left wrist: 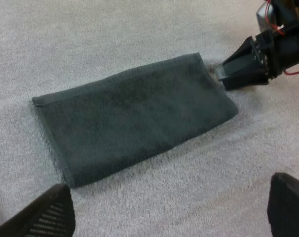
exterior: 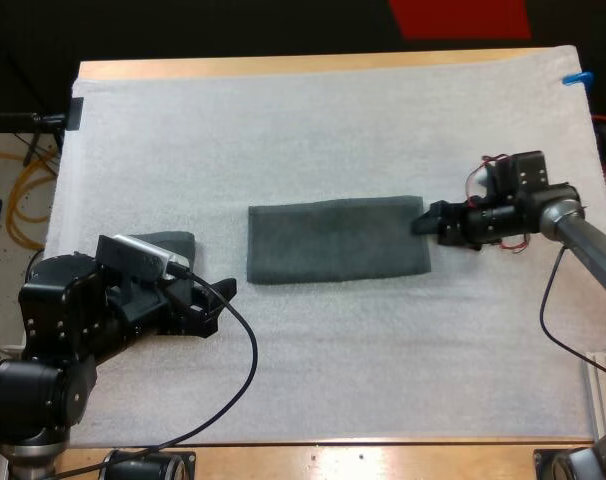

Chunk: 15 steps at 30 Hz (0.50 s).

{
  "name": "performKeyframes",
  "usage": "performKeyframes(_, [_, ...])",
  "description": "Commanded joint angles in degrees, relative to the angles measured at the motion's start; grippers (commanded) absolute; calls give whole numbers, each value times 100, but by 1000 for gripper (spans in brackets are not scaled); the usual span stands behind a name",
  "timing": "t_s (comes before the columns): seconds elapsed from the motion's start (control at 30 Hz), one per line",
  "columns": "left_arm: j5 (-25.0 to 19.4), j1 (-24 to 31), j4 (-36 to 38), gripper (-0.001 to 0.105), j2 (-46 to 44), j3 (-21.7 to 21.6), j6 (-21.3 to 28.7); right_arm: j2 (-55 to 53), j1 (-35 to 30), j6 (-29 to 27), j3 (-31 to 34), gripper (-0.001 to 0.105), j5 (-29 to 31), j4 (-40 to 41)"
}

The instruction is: Pick towel from pile fold and stack

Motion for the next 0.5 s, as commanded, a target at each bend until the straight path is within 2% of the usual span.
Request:
performKeyframes(0.0, [33, 18, 22, 77, -16, -37, -65, 14, 66, -17, -53, 64, -189, -51])
performKeyframes(0.1, [33, 18, 22, 77, -16, -37, -65, 106, 206, 109, -53, 64, -170, -115])
performKeyframes(0.23, [146, 18, 22, 77, -16, -37, -65, 294, 347, 617, -57, 64, -163, -345])
performKeyframes(0.37, [277, 18, 22, 77, -16, -37, -125, 390, 426, 671, -69, 64, -213, -335])
performKeyframes(0.47, [283, 18, 22, 77, -16, -37, -124, 395, 430, 677, -69, 56, -191, -286])
